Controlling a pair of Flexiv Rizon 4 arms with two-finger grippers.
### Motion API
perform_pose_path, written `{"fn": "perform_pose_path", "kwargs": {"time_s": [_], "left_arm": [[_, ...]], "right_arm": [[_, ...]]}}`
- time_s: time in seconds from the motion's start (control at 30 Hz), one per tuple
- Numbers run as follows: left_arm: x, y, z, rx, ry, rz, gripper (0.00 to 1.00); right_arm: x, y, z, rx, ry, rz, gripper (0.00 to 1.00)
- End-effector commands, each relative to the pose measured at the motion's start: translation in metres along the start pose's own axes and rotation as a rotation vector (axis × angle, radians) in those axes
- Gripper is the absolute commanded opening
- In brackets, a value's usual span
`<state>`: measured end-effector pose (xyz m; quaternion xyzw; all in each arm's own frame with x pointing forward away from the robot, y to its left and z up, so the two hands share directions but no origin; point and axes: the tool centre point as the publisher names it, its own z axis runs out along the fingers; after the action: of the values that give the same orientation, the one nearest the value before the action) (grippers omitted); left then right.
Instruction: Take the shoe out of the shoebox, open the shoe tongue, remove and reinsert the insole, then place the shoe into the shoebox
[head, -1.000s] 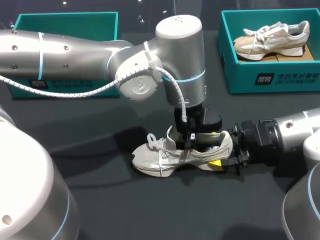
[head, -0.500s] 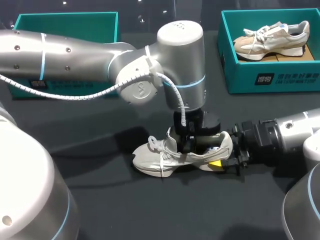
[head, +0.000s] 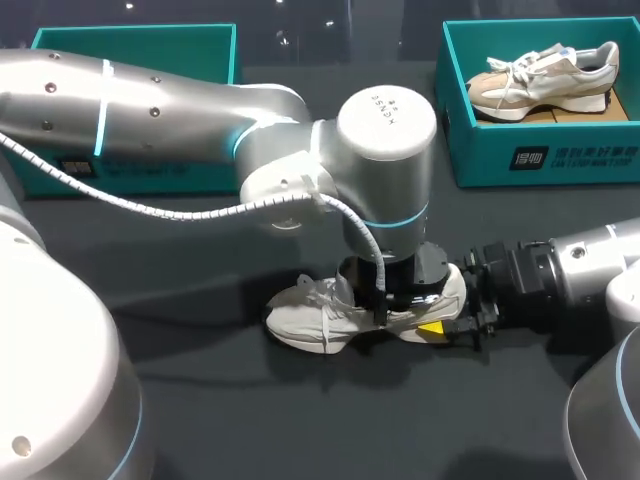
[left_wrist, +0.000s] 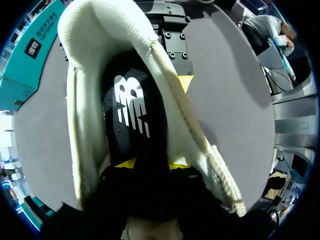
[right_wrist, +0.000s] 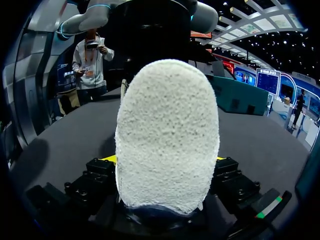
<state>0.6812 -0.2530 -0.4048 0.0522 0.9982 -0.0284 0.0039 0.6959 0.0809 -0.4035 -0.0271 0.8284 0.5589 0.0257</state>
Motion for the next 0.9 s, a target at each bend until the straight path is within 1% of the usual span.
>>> {"fn": "perform_pose_path", "kwargs": {"time_s": [0.03,0.17,0.3,0.37,0.53,0.63,0.73,0.9], "left_arm": [[-0.008,-0.002,0.020,-0.015,-0.013,-0.020,0.00],[-0.013,0.003,0.016,0.003,-0.009,-0.045,0.00],[-0.012,0.009,0.008,0.050,0.002,-0.062,0.00],[-0.011,0.011,0.002,0.090,0.006,-0.078,0.00],[-0.009,0.019,-0.020,0.240,0.057,-0.126,0.00],[-0.008,0.022,-0.030,0.311,0.081,-0.147,0.00],[-0.008,0.024,-0.038,0.359,0.104,-0.148,0.00],[-0.010,0.026,-0.043,0.406,0.125,-0.164,0.00]], "right_arm": [[0.000,0.006,0.000,0.002,0.000,0.000,0.00],[0.000,0.006,0.000,0.002,0.000,0.000,0.00],[0.000,0.006,0.000,0.002,0.000,0.000,0.00],[0.000,0.006,0.000,0.002,0.000,0.000,0.00],[0.000,0.006,0.000,0.002,0.000,0.000,0.00],[0.000,0.006,0.000,0.002,0.000,0.000,0.00],[0.000,0.006,0.000,0.002,0.000,0.000,0.00],[0.000,0.006,0.000,0.002,0.000,0.000,0.00]]}}
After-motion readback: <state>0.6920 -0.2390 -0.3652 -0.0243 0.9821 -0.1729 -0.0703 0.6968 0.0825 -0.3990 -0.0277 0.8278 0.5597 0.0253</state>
